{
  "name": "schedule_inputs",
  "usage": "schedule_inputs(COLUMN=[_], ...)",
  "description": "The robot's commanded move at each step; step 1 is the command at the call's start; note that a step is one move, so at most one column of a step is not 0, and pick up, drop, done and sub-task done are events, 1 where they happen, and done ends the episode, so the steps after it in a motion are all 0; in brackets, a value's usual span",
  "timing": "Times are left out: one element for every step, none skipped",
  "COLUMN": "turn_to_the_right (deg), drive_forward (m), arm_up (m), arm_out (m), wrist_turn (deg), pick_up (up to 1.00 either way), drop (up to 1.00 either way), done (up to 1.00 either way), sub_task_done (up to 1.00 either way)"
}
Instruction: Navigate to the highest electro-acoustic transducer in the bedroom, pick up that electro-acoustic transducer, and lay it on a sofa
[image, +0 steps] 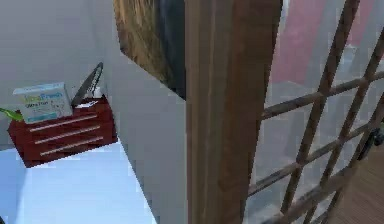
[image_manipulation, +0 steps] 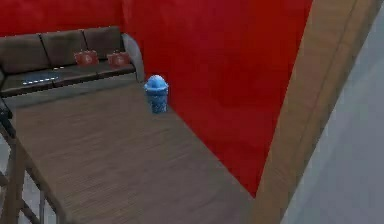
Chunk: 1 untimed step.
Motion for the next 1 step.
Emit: schedule_inputs(turn_to_the_right=[-45.0], drive_forward=[0.0], arm_up=[0.0], arm_out=[0.0], wrist_turn=[0.0], pick_up=[0.0], drop=[0.0], done=[0.0], sub_task_done=[0.0])
